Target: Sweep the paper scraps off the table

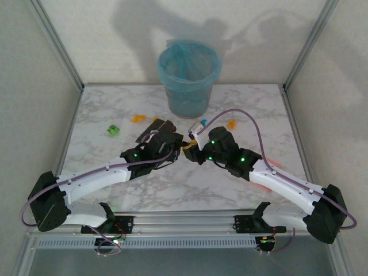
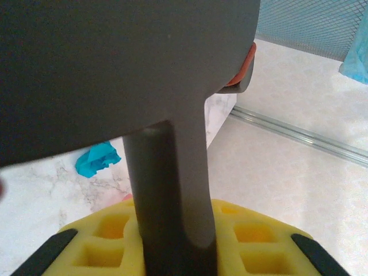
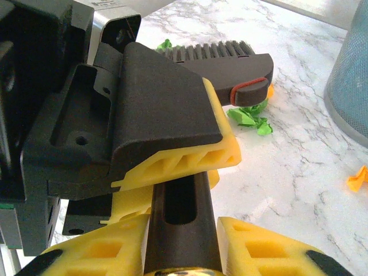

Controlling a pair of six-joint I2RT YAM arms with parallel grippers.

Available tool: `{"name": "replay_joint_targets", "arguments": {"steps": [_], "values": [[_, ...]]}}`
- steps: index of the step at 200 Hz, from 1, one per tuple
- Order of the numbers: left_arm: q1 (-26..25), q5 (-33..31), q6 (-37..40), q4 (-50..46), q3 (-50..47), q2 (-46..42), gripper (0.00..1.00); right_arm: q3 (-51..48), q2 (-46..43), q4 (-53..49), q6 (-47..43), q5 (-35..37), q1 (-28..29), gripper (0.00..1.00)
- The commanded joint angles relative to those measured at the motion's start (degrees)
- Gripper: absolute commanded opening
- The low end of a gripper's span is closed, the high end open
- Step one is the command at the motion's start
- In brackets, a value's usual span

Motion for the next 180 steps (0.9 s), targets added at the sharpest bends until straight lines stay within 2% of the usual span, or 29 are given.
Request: {"name": "replay_joint_targets", "arguments": {"steps": [1,15,28,31,32,35,38,46,47,51,78,94,119,143,180], "values": [[-0.22,1.34,1.51,0.86,1.92,0.56,0.03,-1.35,-0.59,2.56,0.50,-1.59,0.32,0.00],[-0.02,0.94,2.35,0.44,2.11,0.43,0.18,-1.65,-1.04,2.76,0.99,-1.72,0.14,0.00],[-0.12,-0.84,3.88,-1.25,2.99,0.02,0.40,-1.92,-1.46,2.60,1.98,-1.22,-0.28,0.00],[-0.04,-1.25,4.23,-1.69,3.38,-0.11,0.49,-2.00,-1.54,2.52,2.18,-1.16,-0.45,0.00],[-0.15,-1.39,4.37,-1.91,3.48,-0.17,0.49,-2.01,-1.59,2.51,2.22,-1.17,-0.48,0.00],[-0.12,-1.83,4.59,-2.24,3.76,-0.35,0.60,-2.13,-1.73,2.57,2.52,-1.21,-0.65,0.00],[-0.13,-2.16,5.11,-2.66,3.96,-0.51,0.64,-2.18,-1.92,2.67,2.77,-1.21,-0.77,0.00],[-0.12,-2.94,5.85,-3.44,4.57,-0.98,0.88,-2.62,-2.45,2.85,3.56,-1.03,-1.28,0.00],[-0.13,-2.99,6.13,-3.53,4.61,-1.04,0.88,-2.67,-2.48,2.85,3.66,-0.98,-1.34,0.00],[-0.18,-3.28,6.47,-3.61,4.99,-1.30,0.99,-2.85,-2.77,2.86,4.14,-0.79,-1.54,0.00],[-0.74,-1.99,16.54,-3.02,10.38,-0.58,1.00,-3.58,-4.49,2.64,6.47,1.41,-2.73,0.00],[-2.17,0.07,25.75,-3.98,16.18,1.47,1.00,-4.80,-6.48,3.87,7.96,1.47,-3.54,0.00],[-5.73,-1.46,40.48,-5.74,21.80,2.78,1.00,-7.18,-12.12,4.72,10.08,3.75,-5.02,0.00],[-7.32,-0.81,49.67,-0.21,17.63,-1.78,1.00,-9.38,-18.33,3.62,11.75,10.78,-6.32,0.00],[-9.30,-5.69,60.63,-0.72,14.50,-7.21,0.99,-12.87,-28.20,1.00,16.77,26.03,-9.50,0.00]]}}
